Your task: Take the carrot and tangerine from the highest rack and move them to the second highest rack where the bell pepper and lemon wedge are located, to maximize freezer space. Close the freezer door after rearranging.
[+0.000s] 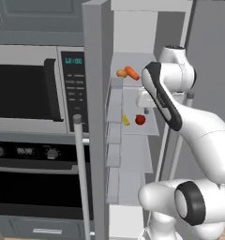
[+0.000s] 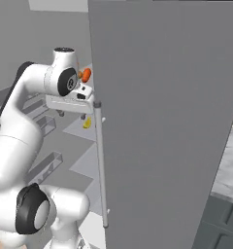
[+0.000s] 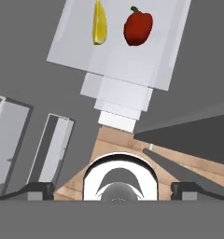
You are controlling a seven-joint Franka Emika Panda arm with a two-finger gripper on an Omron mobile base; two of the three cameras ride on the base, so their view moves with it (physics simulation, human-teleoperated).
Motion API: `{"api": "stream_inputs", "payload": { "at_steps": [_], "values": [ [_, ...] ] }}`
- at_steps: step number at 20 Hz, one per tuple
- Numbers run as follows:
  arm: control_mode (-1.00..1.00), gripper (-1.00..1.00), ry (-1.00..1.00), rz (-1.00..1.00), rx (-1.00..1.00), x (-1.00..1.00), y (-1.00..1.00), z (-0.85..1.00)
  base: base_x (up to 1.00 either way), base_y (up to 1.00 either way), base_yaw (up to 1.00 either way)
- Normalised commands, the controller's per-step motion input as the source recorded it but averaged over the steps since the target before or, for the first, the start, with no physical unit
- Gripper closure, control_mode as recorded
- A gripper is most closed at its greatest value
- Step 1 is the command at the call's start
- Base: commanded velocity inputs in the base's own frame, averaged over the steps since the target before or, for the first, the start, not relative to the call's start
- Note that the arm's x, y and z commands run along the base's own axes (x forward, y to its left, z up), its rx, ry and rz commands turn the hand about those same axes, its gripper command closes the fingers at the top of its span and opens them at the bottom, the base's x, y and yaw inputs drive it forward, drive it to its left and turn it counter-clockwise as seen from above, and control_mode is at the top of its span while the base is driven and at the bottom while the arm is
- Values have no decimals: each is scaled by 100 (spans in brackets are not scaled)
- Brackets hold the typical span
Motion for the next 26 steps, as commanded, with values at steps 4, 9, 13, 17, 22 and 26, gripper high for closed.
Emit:
{"api": "stream_inputs", "payload": {
  "at_steps": [4,9,13,17,22,26],
  "values": [
    [100,-100,0,0,0,0,0,0,40,38,11],
    [-100,-100,-30,0,0,0,1,19,0,2,0],
    [-100,-100,-34,-7,0,5,5,79,0,0,0],
    [-100,-100,-11,-3,0,33,26,49,0,0,0],
    [-100,-100,-7,-3,0,51,21,13,0,0,0],
    [-100,-100,0,0,0,61,21,0,0,0,0]
  ]
}}
